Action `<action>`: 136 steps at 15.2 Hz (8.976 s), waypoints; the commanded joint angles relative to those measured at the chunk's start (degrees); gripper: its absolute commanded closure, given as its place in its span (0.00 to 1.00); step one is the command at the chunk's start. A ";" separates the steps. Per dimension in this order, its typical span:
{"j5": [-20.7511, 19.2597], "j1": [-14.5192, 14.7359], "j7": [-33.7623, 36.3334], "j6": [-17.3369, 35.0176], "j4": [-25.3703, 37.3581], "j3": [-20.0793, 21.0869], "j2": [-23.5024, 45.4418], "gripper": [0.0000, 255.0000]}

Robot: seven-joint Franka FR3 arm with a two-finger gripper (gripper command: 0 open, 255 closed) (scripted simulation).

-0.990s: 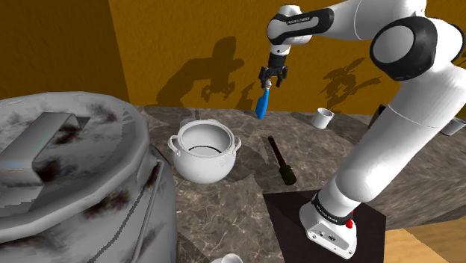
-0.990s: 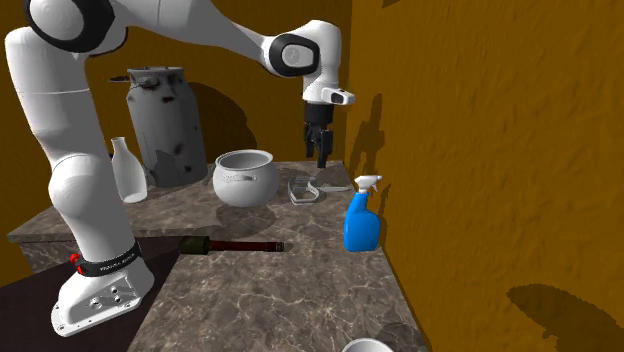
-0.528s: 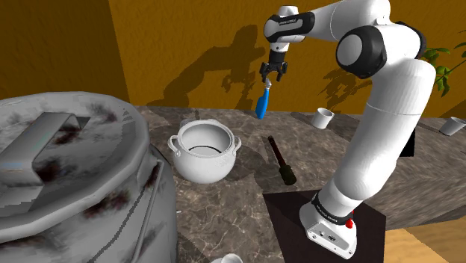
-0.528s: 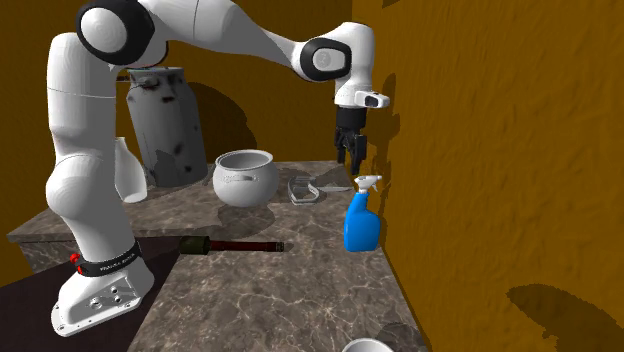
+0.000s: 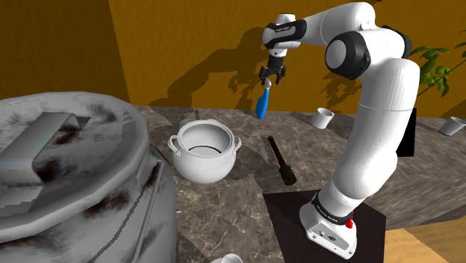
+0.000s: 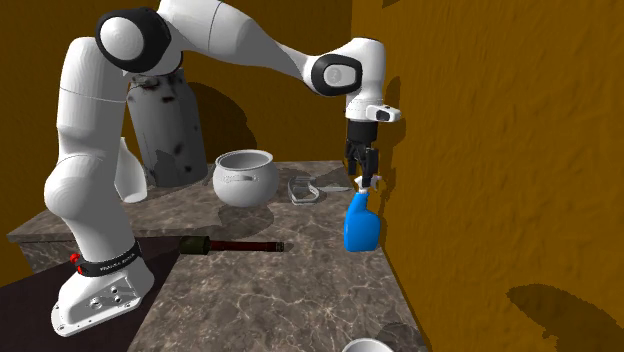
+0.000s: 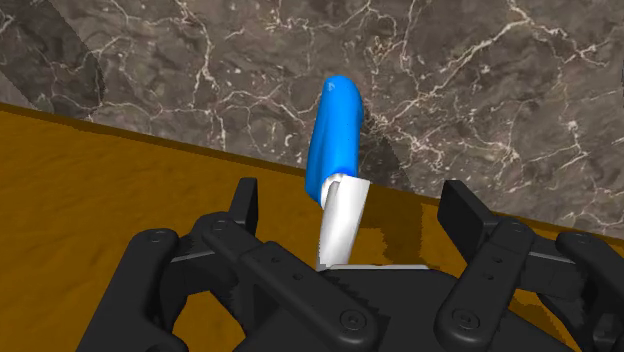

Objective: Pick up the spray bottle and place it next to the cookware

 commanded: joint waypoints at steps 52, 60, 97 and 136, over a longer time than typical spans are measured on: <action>0.71 -2.44 -1.07 -24.54 26.69 -0.64 2.08 1.00; 2.61 -5.16 -1.71 -33.93 41.03 -0.53 7.09 1.00; -6.01 22.52 33.15 -36.03 18.37 11.01 -17.19 1.00; -7.30 22.83 35.36 -3.88 -20.42 11.29 -23.89 1.00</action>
